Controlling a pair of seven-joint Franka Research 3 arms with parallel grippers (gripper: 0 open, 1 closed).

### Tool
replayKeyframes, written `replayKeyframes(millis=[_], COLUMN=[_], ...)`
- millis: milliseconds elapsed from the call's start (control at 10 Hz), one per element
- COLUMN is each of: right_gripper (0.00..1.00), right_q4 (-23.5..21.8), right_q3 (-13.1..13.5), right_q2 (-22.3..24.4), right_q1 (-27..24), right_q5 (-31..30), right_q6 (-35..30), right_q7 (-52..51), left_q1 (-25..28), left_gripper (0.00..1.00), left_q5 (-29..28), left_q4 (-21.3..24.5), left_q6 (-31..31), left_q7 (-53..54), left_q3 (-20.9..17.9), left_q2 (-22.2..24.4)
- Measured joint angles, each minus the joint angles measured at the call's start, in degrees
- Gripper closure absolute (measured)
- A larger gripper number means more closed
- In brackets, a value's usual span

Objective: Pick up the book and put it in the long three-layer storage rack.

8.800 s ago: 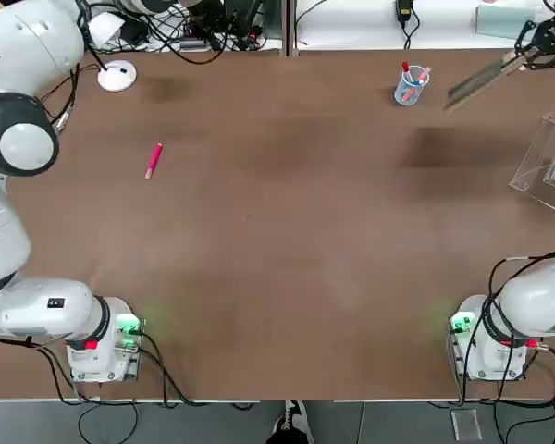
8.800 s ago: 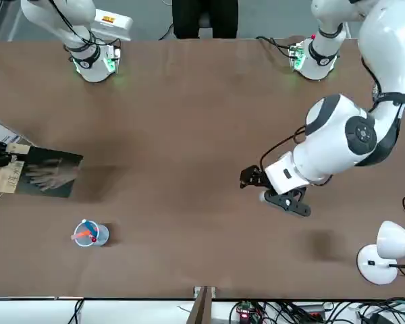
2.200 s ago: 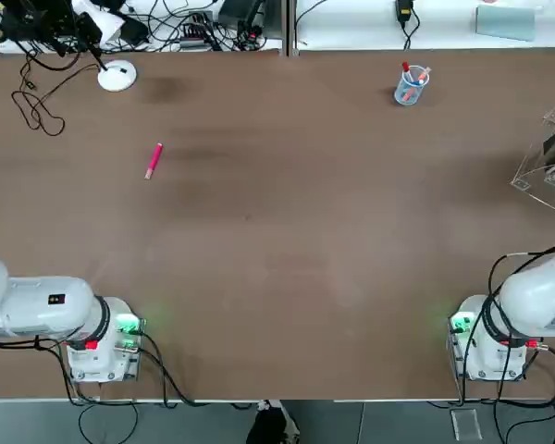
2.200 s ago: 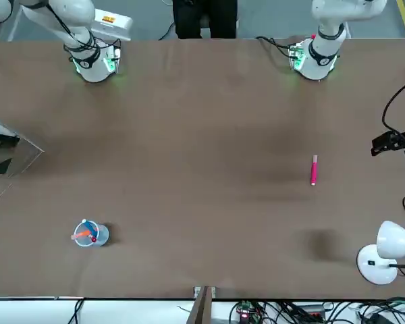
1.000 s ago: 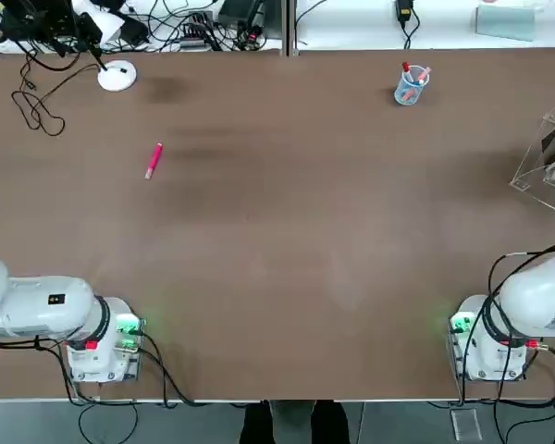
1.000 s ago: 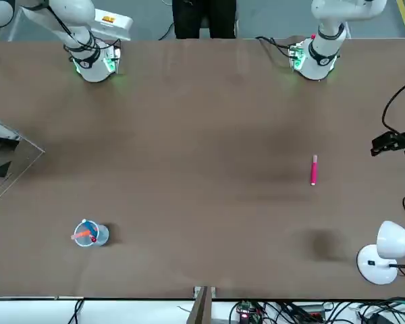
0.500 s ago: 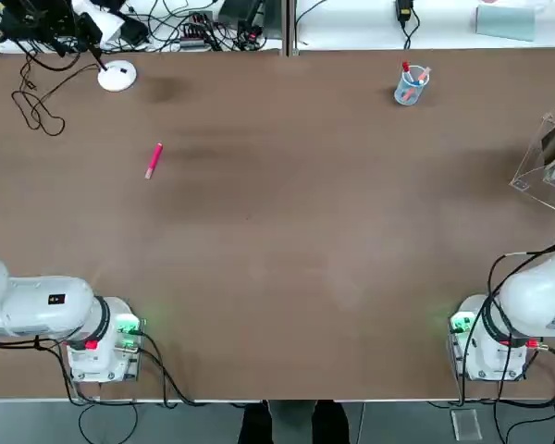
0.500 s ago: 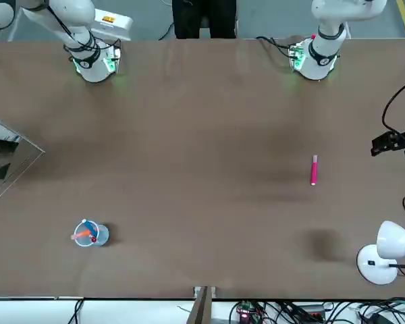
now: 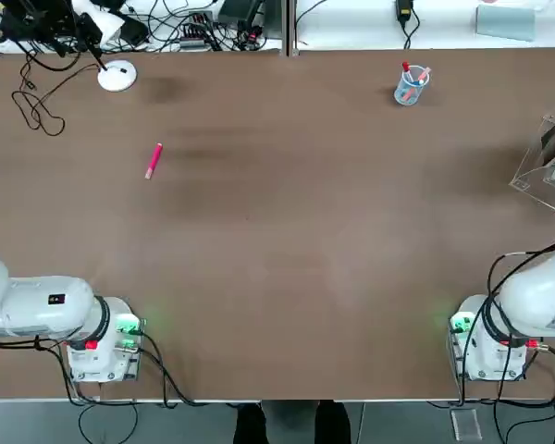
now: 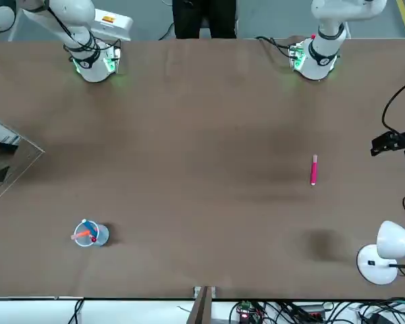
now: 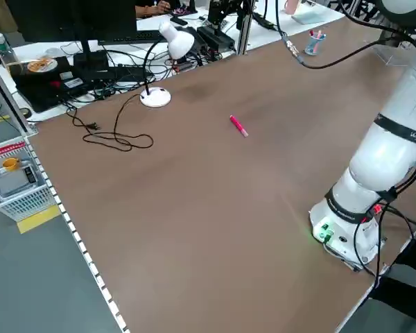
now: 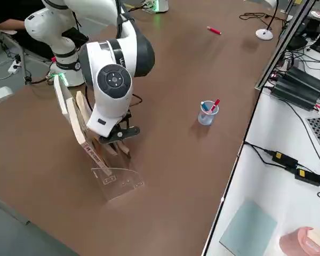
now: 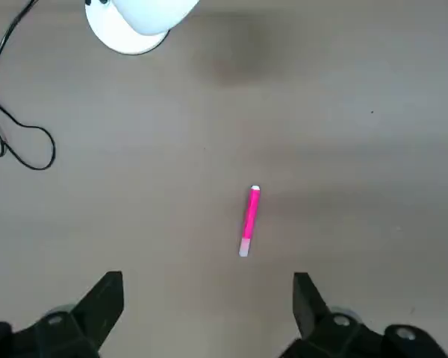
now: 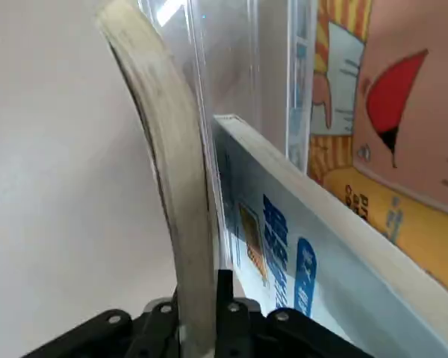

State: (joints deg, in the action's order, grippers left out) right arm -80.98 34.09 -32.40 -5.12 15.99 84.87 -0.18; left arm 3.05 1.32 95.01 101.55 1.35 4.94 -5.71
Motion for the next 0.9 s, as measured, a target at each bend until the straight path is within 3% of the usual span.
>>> replayKeyframes(millis=[900], right_gripper=[0.85], right_q4=[1.35], right_q3=[-0.01], right_q2=[-1.10], right_q1=[0.01], right_q5=[1.36], right_q6=[1.72], right_q7=[-0.06], left_q1=[0.00], left_gripper=[0.00], left_q5=[0.00], left_q4=[0.01], left_q6=[-0.01], left_q7=[0.00], left_q3=[0.00], left_q2=[0.00])
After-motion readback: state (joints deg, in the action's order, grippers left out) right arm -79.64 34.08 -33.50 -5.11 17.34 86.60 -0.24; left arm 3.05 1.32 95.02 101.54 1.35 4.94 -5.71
